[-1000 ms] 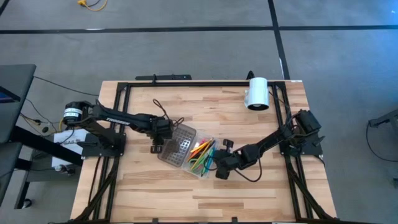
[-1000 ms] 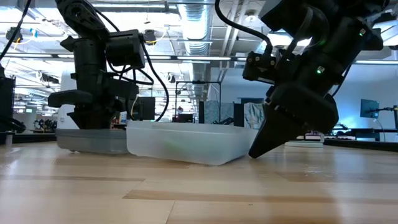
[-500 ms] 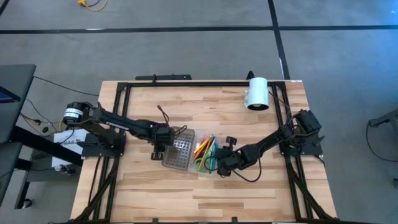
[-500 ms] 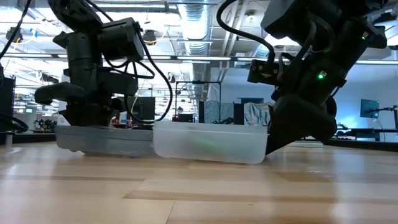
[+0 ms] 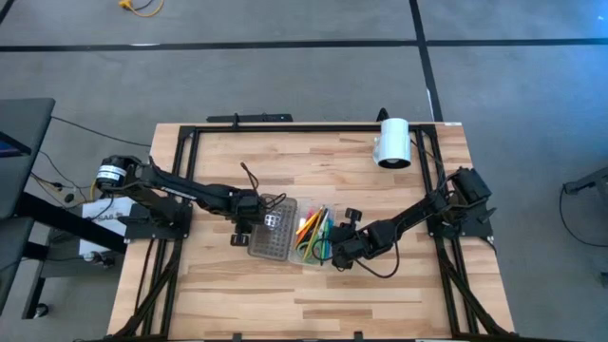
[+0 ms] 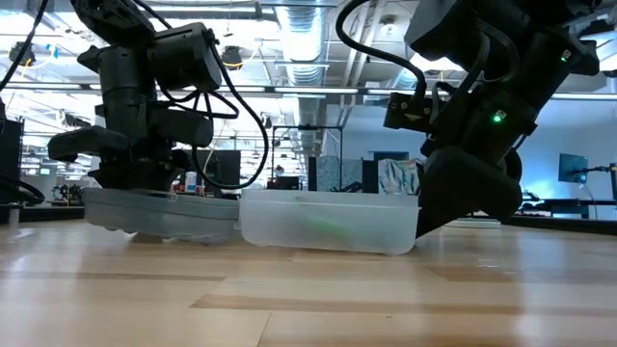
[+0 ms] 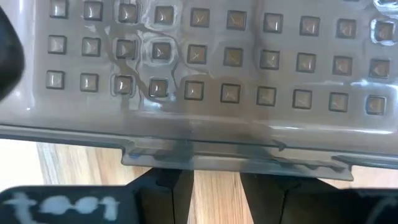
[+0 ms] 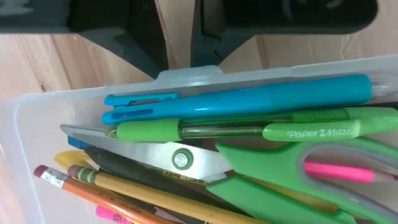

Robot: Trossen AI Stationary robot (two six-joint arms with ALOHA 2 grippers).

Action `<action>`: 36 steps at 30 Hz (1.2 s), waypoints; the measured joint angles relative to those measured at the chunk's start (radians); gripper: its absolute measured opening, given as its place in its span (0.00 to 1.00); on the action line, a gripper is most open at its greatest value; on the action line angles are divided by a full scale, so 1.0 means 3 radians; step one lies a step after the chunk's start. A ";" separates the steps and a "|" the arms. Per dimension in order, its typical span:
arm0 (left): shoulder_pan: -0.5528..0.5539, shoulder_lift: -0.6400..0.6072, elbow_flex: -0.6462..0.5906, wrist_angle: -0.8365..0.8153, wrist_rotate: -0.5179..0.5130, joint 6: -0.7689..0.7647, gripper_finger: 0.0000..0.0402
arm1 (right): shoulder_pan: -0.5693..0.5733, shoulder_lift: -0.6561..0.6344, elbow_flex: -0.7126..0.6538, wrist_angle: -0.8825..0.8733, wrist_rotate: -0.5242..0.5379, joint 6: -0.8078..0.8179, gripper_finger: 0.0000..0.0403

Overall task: Pick & place school supplies into a supply box
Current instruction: Close the transparent supply box

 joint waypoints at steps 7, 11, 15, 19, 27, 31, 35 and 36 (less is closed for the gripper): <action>-0.0054 -0.0209 0.0056 -0.0058 -0.0009 0.0051 0.28 | 0.0000 0.0001 -0.0002 0.0000 -0.0004 0.0000 0.16; -0.0099 -0.0340 0.0057 -0.0064 -0.0035 0.0053 0.28 | 0.0000 0.0001 -0.0003 0.0001 -0.0007 0.0000 0.16; -0.0133 -0.0457 0.0057 -0.0064 -0.0082 0.0054 0.28 | -0.0001 0.0001 -0.0004 0.0003 -0.0010 0.0000 0.16; -0.0155 -0.0545 0.0063 -0.0055 -0.0143 0.0059 0.28 | -0.0001 0.0001 -0.0004 0.0003 -0.0011 0.0000 0.16; -0.0154 -0.0687 0.0069 0.0030 -0.0174 0.0101 0.28 | -0.0001 0.0003 -0.0005 0.0006 -0.0011 0.0000 0.16; -0.0153 -0.0705 0.0075 0.0227 -0.0177 0.0152 0.28 | -0.0001 0.0004 -0.0005 0.0020 -0.0011 0.0000 0.16; -0.0168 -0.0704 0.0082 0.0401 -0.0163 0.0243 0.28 | -0.0001 0.0004 -0.0005 0.0026 -0.0012 0.0000 0.16; -0.0172 -0.0702 0.0081 0.0443 -0.0164 0.0271 0.28 | -0.0001 0.0004 -0.0005 0.0027 -0.0013 0.0000 0.16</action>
